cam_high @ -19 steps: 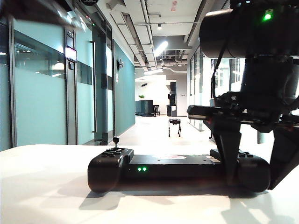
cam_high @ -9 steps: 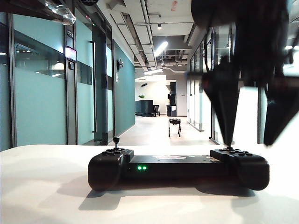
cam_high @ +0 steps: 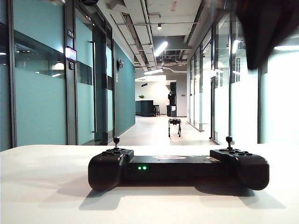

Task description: Push the left joystick on the remote control sitting on the white table forward to make the robot dog walk in a straight line until it approaches the door.

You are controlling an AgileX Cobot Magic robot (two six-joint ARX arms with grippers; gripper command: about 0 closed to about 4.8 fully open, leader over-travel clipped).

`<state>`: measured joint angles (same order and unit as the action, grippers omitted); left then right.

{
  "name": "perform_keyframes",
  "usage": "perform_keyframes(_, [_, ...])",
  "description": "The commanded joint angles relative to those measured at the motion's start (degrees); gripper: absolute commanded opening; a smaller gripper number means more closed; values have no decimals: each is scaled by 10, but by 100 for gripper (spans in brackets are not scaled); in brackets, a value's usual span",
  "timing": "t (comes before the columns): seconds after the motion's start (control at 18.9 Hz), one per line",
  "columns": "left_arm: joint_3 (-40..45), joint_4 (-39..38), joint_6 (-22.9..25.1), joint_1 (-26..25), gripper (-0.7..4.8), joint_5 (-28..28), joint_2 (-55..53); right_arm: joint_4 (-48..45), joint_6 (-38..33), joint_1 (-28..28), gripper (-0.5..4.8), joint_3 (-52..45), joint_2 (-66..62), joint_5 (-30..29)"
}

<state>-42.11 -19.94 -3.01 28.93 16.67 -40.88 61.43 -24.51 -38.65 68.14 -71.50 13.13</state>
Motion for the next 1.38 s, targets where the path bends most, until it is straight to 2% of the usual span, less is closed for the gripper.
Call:
perform_keyframes(0.05, [20, 3, 11, 0, -5, -16, 26, -82, 47, -15, -1, -21, 57, 27])
perform_keyframes(0.21, [53, 7, 11, 0, -5, -64, 68, -177, 97, -28, -1, -64, 122, 50])
perform_keyframes(0.32, [80, 13, 11, 0, -5, -96, 100, -198, 97, -28, 0, -72, 141, 51])
perform_keyframes(0.58, [155, 50, 10, 0, -5, -129, 199, -197, 98, -28, 0, -72, 143, 51])
perform_keyframes(0.8, [224, 123, 8, 0, -5, -140, 272, -197, 98, -28, 0, -72, 142, 51])
perform_keyframes(1.06, [262, 158, 9, 0, -5, -161, 312, -197, 98, -28, 0, -72, 142, 51])
perform_keyframes(1.27, [264, 157, 9, 0, -5, -195, 340, -197, 98, -28, -1, -72, 142, 51])
perform_keyframes(1.38, [275, 160, 9, -11, -5, -194, 356, -197, 98, -28, 0, -72, 142, 51])
